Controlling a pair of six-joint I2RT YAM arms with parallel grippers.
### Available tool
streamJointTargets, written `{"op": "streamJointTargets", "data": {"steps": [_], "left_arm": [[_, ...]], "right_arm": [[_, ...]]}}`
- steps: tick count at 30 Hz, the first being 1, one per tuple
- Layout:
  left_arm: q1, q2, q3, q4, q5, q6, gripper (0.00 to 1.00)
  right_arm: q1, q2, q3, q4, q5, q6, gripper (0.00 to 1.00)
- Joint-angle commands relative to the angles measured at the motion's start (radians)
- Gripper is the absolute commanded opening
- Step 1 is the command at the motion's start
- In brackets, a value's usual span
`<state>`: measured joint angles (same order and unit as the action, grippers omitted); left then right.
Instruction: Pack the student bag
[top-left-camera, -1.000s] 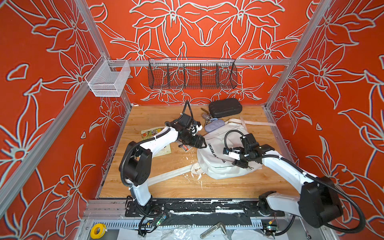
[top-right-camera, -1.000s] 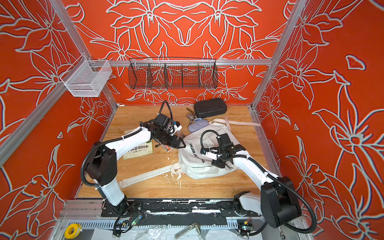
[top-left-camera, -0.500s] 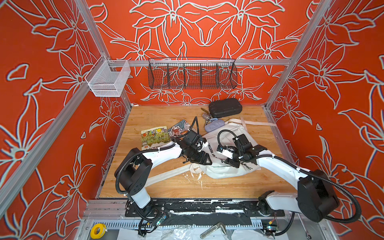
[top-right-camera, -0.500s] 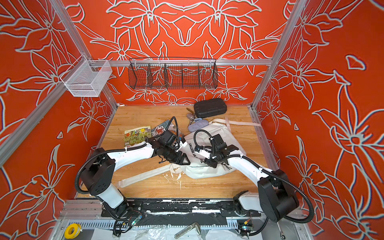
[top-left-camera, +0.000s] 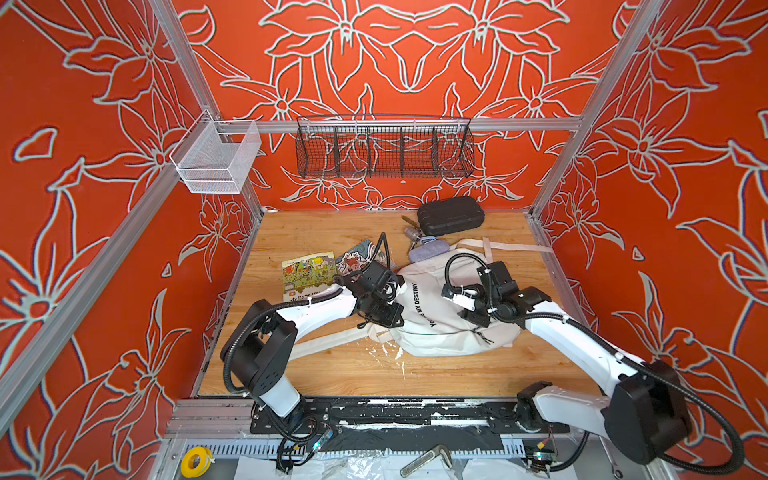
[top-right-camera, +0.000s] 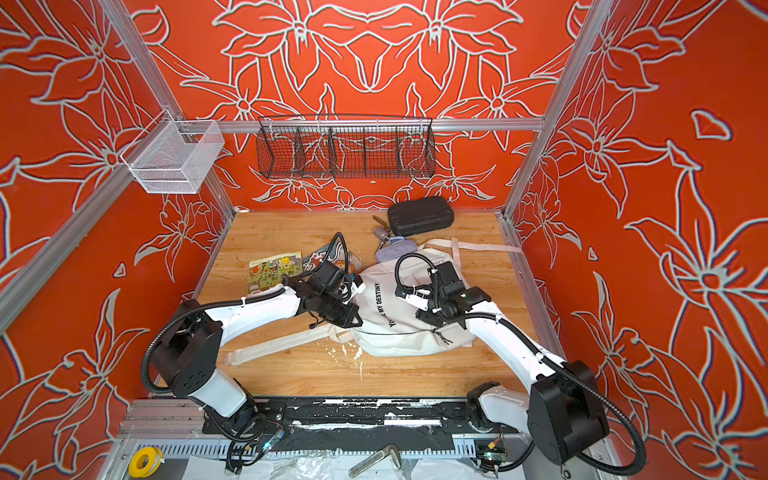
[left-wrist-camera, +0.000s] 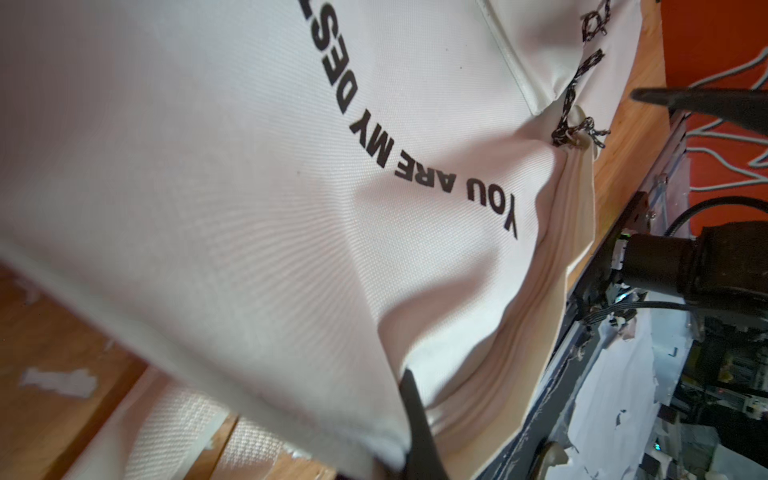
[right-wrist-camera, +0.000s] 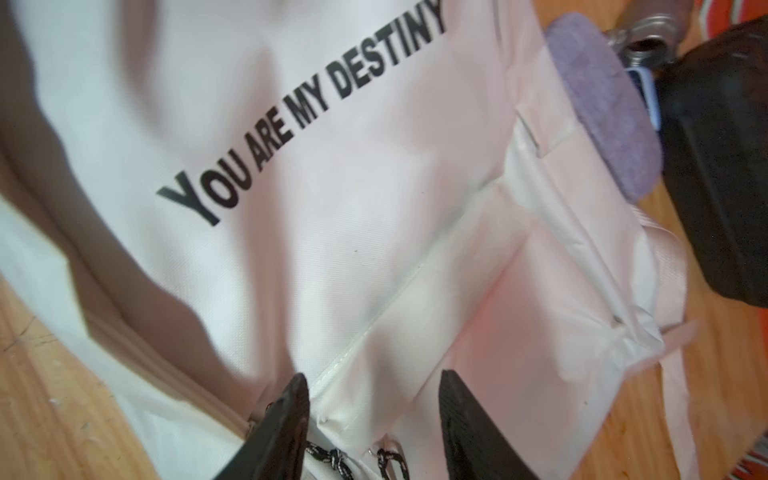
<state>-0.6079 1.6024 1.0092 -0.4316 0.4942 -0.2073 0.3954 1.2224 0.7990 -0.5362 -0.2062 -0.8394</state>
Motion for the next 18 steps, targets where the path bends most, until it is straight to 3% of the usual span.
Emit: {"op": "streamJointTargets", "data": {"steps": [1, 6, 8, 10, 15, 18], "left_arm": [[0.003, -0.032, 0.000, -0.013, -0.029, 0.074, 0.00], [0.011, -0.058, -0.004, 0.007, -0.062, 0.080, 0.00], [0.027, -0.071, -0.008, 0.014, -0.075, 0.076, 0.00], [0.052, -0.082, -0.016, 0.025, -0.077, 0.071, 0.00], [0.113, -0.109, -0.027, 0.031, -0.056, 0.093, 0.00], [0.118, -0.116, -0.026, 0.023, -0.042, 0.133, 0.00]], "right_arm": [[0.025, 0.062, 0.009, -0.033, -0.096, -0.046, 0.52], [0.100, 0.164, 0.010, -0.038, 0.001, -0.083, 0.53], [0.128, 0.163, -0.003, -0.044, 0.018, -0.112, 0.63], [0.143, 0.131, -0.033, -0.039, -0.007, -0.146, 0.69], [0.169, 0.090, -0.053, -0.052, -0.105, -0.152, 0.70], [0.171, 0.100, -0.054, -0.038, 0.055, -0.104, 0.70]]}}
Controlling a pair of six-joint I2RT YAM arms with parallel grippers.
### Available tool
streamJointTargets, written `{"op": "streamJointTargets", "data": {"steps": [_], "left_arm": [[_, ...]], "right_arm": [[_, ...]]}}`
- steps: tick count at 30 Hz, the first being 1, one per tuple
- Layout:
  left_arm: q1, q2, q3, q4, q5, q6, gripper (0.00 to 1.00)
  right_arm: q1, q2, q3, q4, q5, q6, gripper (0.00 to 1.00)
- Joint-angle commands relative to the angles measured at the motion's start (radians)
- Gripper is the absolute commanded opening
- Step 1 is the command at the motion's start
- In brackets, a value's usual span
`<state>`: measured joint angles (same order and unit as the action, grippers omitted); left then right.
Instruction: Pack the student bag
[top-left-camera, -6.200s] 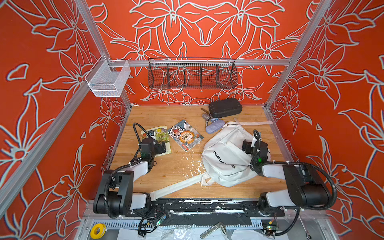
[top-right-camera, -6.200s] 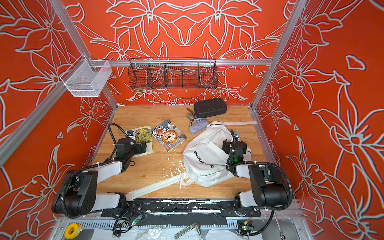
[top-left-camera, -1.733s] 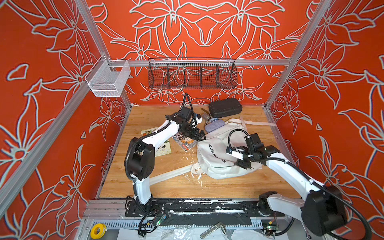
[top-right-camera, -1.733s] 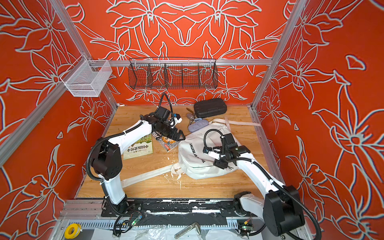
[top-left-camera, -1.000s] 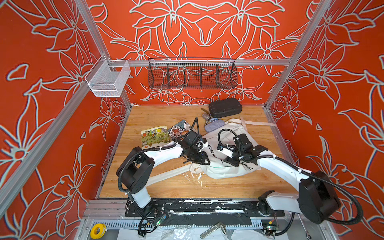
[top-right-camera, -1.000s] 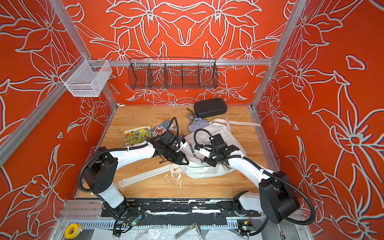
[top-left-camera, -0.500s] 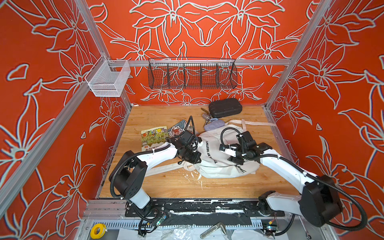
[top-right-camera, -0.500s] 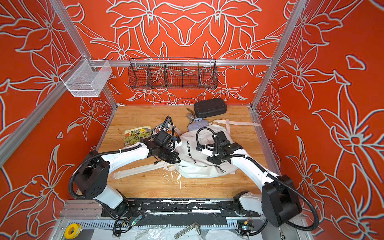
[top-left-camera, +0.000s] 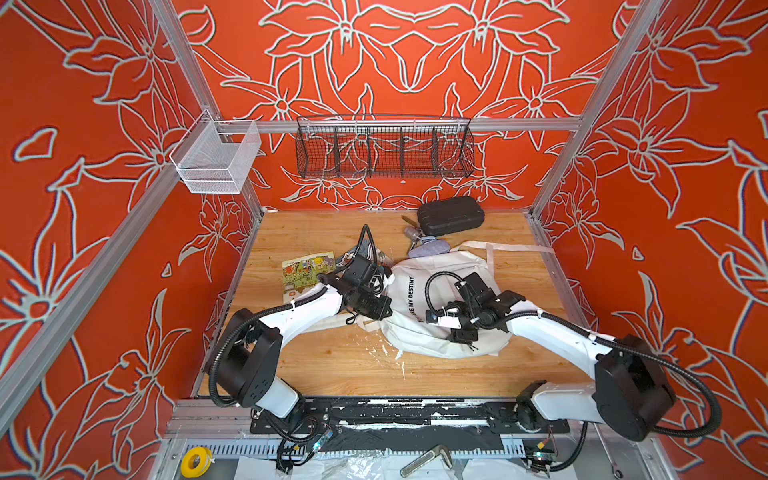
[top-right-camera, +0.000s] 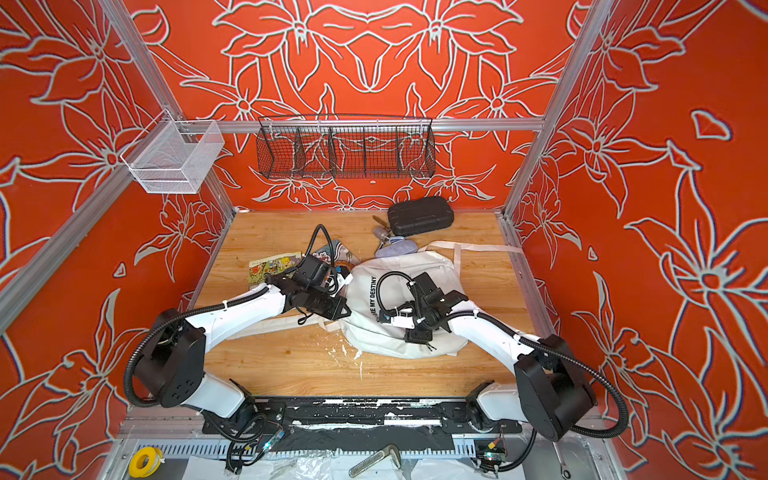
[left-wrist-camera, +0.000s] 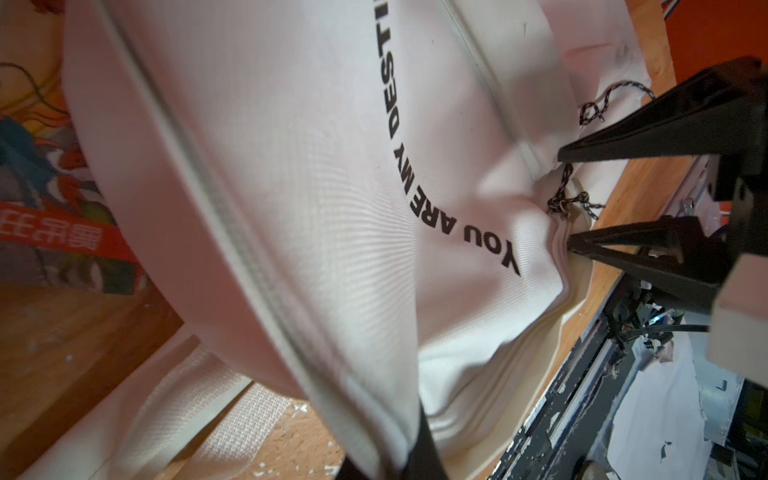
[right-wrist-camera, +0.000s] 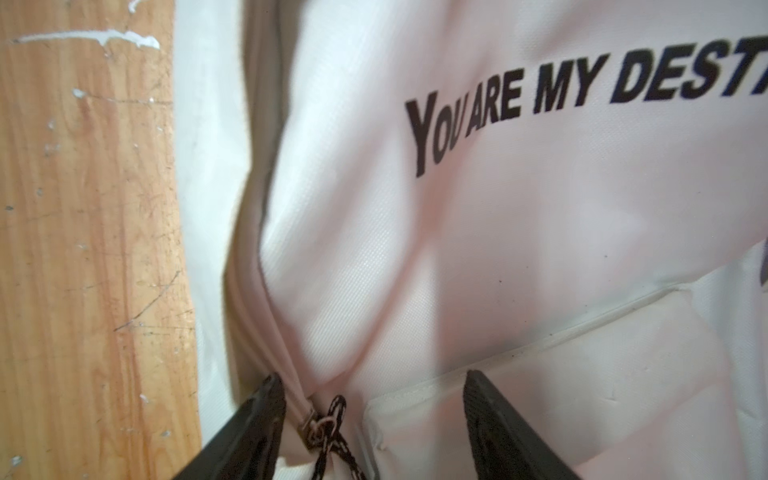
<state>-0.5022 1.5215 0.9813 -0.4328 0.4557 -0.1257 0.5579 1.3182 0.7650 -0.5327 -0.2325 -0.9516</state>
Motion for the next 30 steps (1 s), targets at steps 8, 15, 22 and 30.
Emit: {"op": "streamJointTargets", "data": {"steps": [8, 15, 22, 30], "left_arm": [[0.012, -0.009, 0.013, -0.036, -0.048, 0.100, 0.00], [0.023, -0.009, 0.018, -0.050, -0.086, 0.113, 0.00], [0.028, 0.002, 0.023, -0.058, -0.080, 0.121, 0.00], [0.028, 0.014, 0.037, -0.047, -0.059, 0.107, 0.00]], "right_arm": [[-0.024, 0.049, -0.005, -0.072, 0.141, 0.063, 0.67], [-0.044, -0.029, -0.051, -0.129, 0.164, 0.066, 0.67], [-0.086, -0.306, -0.176, -0.026, 0.029, 0.016, 0.74], [-0.085, -0.179, -0.131, -0.055, 0.022, 0.040, 0.65]]}}
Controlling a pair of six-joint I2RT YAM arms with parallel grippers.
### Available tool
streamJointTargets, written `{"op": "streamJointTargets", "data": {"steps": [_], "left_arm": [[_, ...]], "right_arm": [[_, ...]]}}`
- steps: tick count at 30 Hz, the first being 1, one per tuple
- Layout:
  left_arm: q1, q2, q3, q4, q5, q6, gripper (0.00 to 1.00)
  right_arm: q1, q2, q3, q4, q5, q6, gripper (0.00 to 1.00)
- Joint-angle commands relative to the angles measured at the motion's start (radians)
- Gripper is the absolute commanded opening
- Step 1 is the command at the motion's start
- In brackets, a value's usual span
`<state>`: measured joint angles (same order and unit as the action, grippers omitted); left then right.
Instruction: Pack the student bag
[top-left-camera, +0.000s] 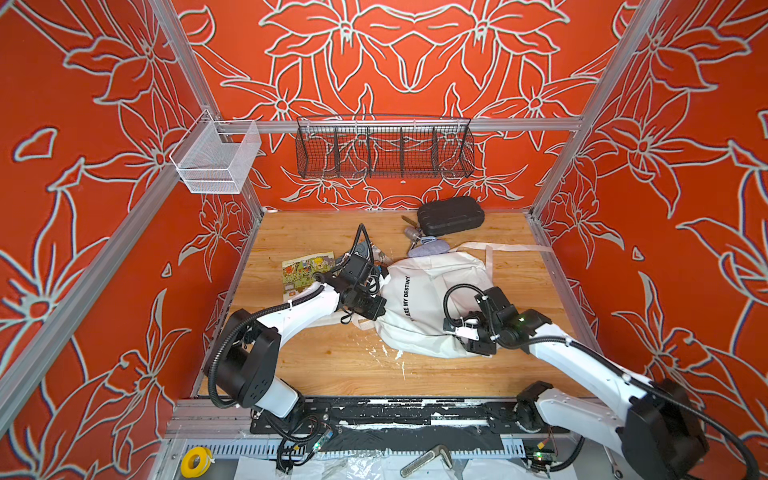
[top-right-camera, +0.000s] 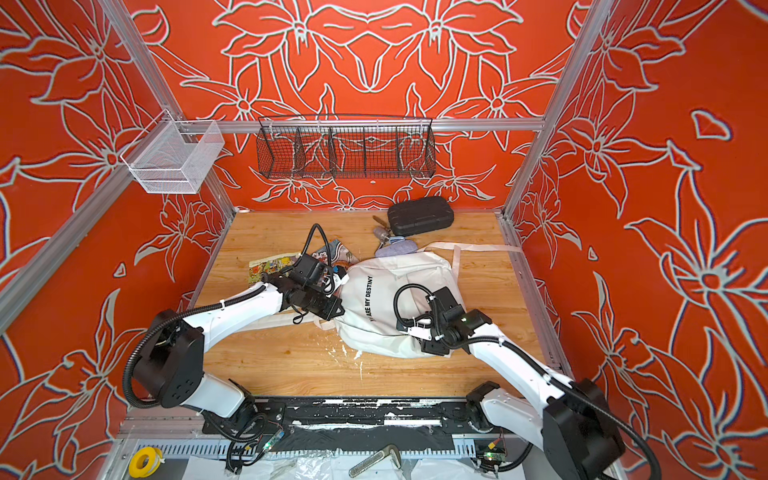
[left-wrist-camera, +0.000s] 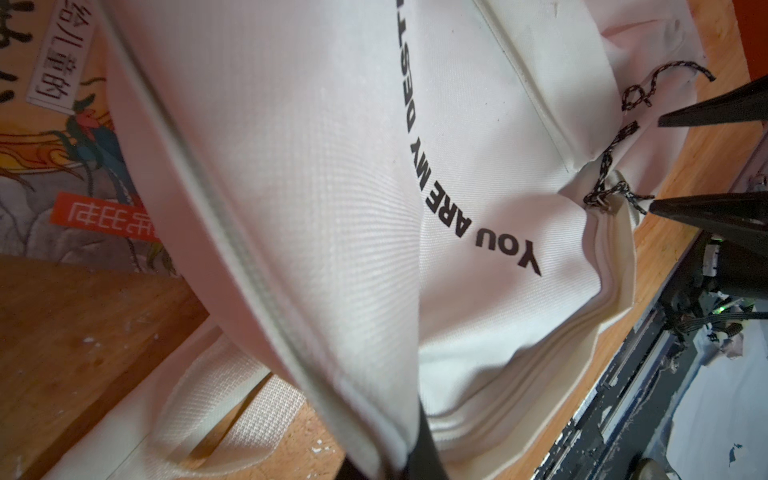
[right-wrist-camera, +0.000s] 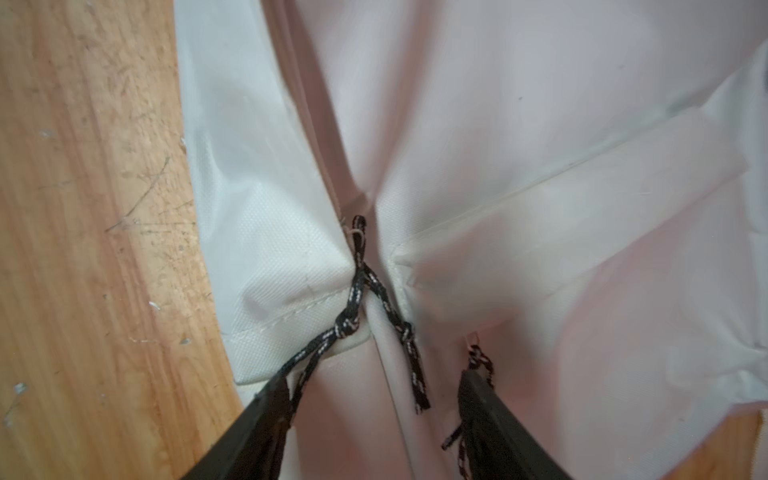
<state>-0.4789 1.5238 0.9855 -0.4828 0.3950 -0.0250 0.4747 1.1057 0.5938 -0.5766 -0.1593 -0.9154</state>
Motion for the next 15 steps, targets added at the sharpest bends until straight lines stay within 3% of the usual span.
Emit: {"op": "streamJointTargets", "data": {"steps": [1, 6, 15], "left_arm": [[0.005, 0.013, 0.034, 0.003, 0.003, 0.005, 0.00], [0.005, 0.006, 0.035, 0.005, -0.004, -0.002, 0.00], [0.004, 0.001, 0.035, 0.004, -0.019, -0.010, 0.00]], "right_arm": [[-0.002, 0.059, 0.051, -0.001, -0.058, 0.009, 0.64], [-0.001, 0.162, 0.121, -0.046, -0.037, 0.038, 0.56], [0.007, 0.155, 0.115, -0.026, -0.167, 0.047, 0.47]]}}
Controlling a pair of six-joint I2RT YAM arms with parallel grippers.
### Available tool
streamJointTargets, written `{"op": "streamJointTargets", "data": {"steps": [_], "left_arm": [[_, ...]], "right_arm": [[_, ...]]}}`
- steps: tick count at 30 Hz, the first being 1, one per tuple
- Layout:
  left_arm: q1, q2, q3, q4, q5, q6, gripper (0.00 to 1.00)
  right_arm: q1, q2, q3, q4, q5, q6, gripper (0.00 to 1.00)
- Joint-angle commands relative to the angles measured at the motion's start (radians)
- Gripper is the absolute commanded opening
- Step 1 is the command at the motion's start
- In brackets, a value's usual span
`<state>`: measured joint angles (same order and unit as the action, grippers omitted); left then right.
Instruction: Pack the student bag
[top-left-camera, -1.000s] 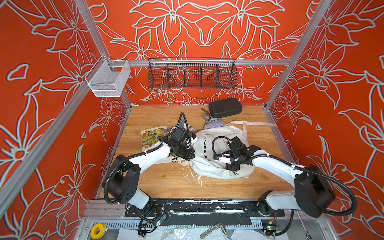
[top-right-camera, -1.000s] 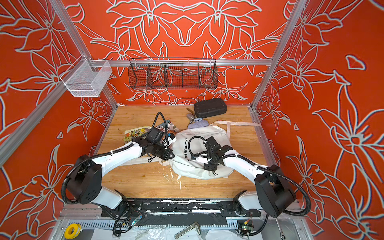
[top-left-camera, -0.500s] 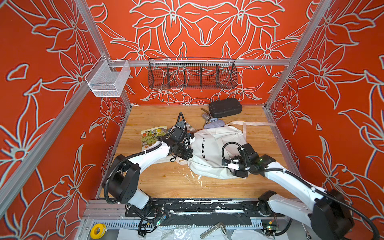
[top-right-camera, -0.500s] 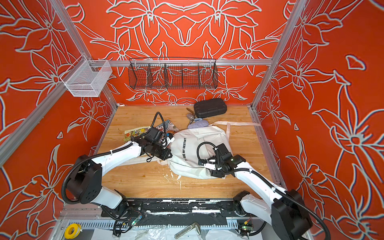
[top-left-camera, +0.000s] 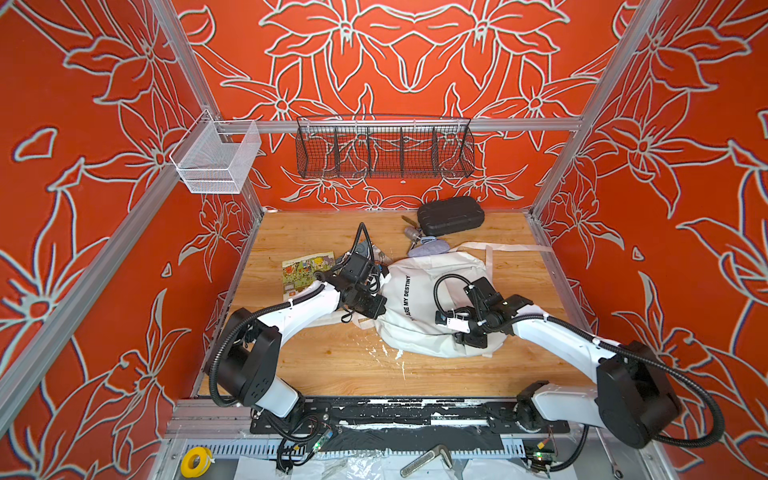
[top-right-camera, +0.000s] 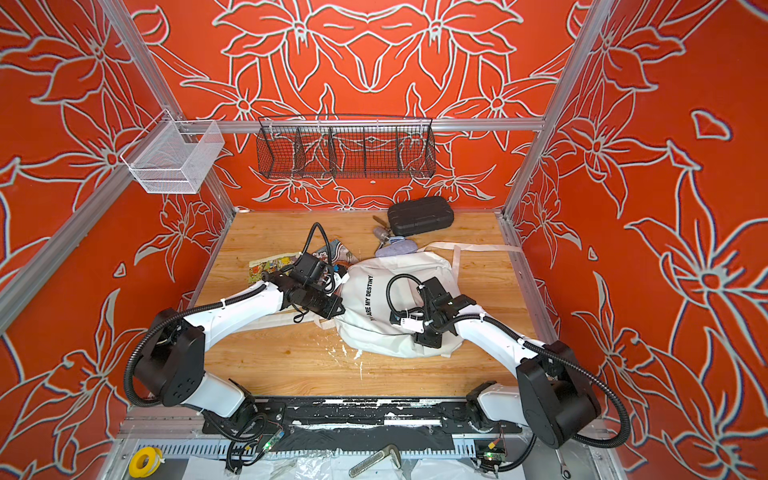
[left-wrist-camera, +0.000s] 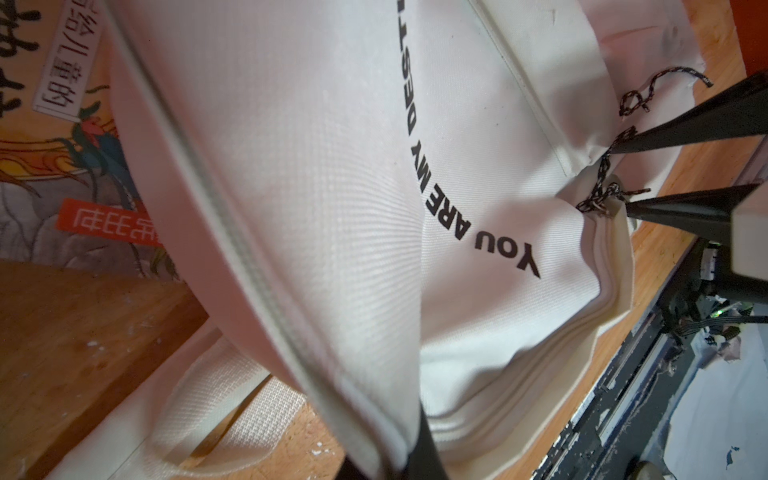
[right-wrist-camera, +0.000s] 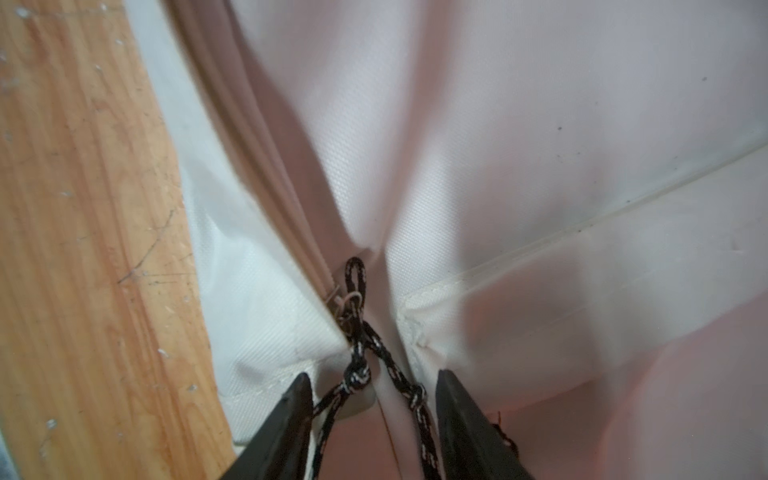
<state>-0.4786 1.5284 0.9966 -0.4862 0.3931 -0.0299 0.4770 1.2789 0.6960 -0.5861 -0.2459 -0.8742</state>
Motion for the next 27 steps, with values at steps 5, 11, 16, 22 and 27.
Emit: {"op": "streamJointTargets", "data": {"steps": [5, 11, 16, 22, 27], "left_arm": [[0.004, -0.003, 0.024, 0.000, -0.031, -0.002, 0.00], [0.004, -0.011, 0.026, -0.005, -0.040, 0.004, 0.00], [0.003, -0.013, 0.029, -0.003, -0.032, 0.005, 0.00], [0.004, -0.055, 0.019, 0.014, -0.013, 0.021, 0.26], [0.001, -0.207, -0.039, 0.124, -0.030, 0.047, 0.61]], "right_arm": [[0.005, 0.012, 0.019, -0.077, -0.027, -0.003, 0.37], [0.006, 0.072, 0.038, -0.106, 0.069, 0.014, 0.27], [0.015, 0.039, 0.070, -0.080, 0.064, 0.031, 0.05], [0.027, -0.072, 0.137, -0.099, 0.004, 0.053, 0.00], [0.037, -0.134, 0.198, -0.154, -0.036, 0.077, 0.00]]}}
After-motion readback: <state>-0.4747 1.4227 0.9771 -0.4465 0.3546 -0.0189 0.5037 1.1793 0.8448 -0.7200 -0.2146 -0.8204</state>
